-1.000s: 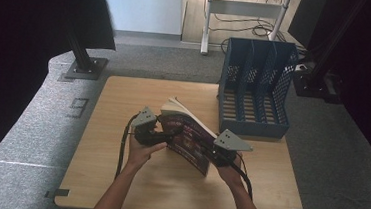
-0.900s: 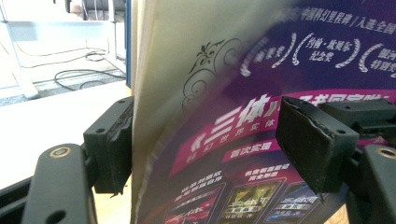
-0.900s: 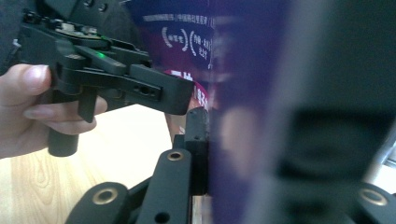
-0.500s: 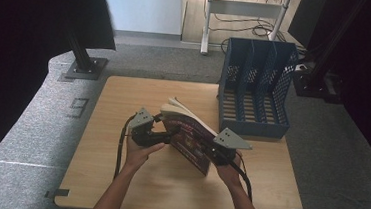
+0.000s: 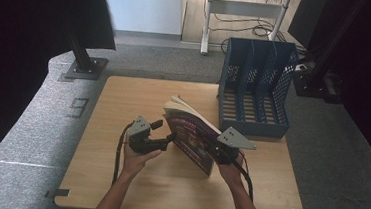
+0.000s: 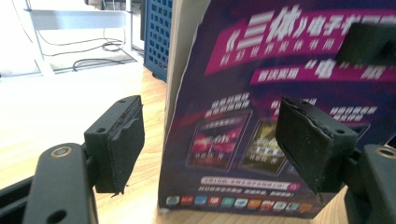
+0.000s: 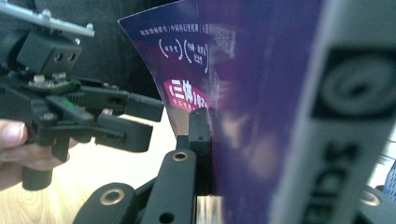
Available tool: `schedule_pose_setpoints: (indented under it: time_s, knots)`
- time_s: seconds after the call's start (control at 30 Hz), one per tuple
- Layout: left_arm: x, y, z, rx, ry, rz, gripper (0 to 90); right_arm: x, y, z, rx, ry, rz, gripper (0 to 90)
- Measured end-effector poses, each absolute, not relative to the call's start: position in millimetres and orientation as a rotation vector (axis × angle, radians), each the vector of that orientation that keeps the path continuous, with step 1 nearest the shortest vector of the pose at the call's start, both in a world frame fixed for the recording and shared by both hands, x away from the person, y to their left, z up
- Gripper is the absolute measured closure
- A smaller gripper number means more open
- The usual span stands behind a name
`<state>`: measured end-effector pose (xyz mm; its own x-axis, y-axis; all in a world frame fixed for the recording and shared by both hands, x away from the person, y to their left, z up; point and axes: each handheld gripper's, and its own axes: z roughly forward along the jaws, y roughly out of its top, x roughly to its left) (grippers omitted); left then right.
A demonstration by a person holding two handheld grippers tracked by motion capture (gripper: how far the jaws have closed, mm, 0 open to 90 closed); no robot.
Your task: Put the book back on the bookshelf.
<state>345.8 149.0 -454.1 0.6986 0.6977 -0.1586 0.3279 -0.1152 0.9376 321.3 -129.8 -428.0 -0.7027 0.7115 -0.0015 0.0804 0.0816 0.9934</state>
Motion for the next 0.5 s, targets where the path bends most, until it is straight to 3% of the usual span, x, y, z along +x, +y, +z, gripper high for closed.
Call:
schedule_pose_setpoints:
  time_s: [0.5]
  knots:
    - [342,146,-474,1.74,0.852,0.34,23.5,319,-141,-420,0.806,1.818,1.69,81.7]
